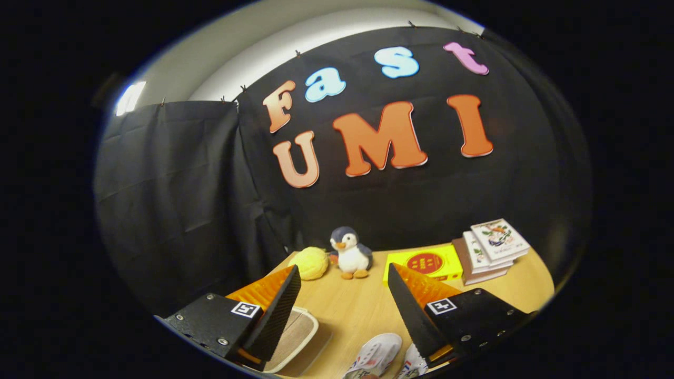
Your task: Open the storage box then place both shoes into the box .Put the left shoe in first, then the right shoe, with the right side of both shoes facing outward in a uniform manner.
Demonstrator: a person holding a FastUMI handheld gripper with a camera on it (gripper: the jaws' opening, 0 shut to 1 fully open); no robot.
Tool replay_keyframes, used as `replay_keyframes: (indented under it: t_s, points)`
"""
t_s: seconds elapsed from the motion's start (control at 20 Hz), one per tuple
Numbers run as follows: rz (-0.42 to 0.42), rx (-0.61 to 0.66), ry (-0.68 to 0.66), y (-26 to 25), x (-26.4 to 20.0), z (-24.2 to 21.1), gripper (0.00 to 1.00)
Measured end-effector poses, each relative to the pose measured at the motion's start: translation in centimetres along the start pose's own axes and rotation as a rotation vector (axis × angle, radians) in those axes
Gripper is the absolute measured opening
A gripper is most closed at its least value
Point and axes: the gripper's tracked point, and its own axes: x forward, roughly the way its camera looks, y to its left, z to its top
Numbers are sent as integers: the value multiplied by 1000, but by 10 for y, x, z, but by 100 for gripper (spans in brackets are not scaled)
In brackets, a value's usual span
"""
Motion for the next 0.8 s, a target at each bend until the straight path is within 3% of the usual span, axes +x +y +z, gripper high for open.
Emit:
replay_keyframes:
  t_s: [0.5, 0.8]
  points:
    - [183, 173, 406, 45, 17, -122, 97]
    - [267, 282, 557, 70, 25, -178, 97]
